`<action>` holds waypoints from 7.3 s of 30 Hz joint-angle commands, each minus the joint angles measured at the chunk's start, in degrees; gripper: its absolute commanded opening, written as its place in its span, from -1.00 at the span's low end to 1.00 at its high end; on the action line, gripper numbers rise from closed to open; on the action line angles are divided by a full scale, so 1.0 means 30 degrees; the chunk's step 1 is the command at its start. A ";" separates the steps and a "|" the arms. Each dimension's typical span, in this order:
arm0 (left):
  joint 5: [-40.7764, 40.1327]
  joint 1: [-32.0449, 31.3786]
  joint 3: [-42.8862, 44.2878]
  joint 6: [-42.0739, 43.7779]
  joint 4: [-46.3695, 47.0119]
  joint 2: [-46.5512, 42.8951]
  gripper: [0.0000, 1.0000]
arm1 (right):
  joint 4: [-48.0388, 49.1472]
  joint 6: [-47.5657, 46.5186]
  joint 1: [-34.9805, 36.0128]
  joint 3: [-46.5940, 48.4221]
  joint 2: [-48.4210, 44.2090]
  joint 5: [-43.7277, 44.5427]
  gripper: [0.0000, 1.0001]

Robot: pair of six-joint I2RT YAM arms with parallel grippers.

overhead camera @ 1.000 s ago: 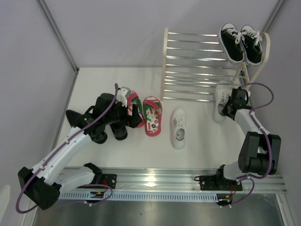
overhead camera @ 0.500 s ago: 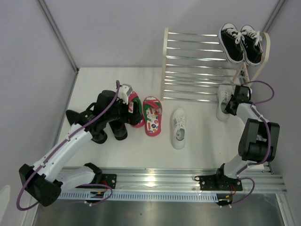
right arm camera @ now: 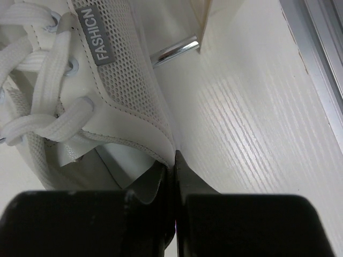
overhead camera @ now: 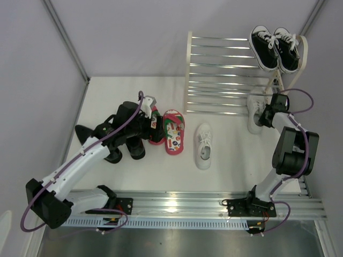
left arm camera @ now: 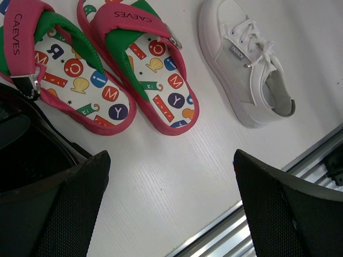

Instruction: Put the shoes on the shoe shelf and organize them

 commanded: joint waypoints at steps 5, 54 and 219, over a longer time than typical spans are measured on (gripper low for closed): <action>-0.0264 -0.0554 0.1158 0.0046 0.0640 0.0484 0.99 | 0.1495 -0.0658 -0.0234 0.1405 -0.0071 -0.0193 -0.93; -0.1903 -0.1579 -0.1332 0.0631 -0.0150 -0.2210 0.99 | 0.4628 -0.1156 0.2989 -0.4572 -0.4117 0.3291 0.99; -0.3926 -0.2136 0.0689 -0.0042 0.0231 0.0748 0.98 | 1.5997 -0.6167 -0.0116 -0.4483 0.0750 -0.1042 -0.37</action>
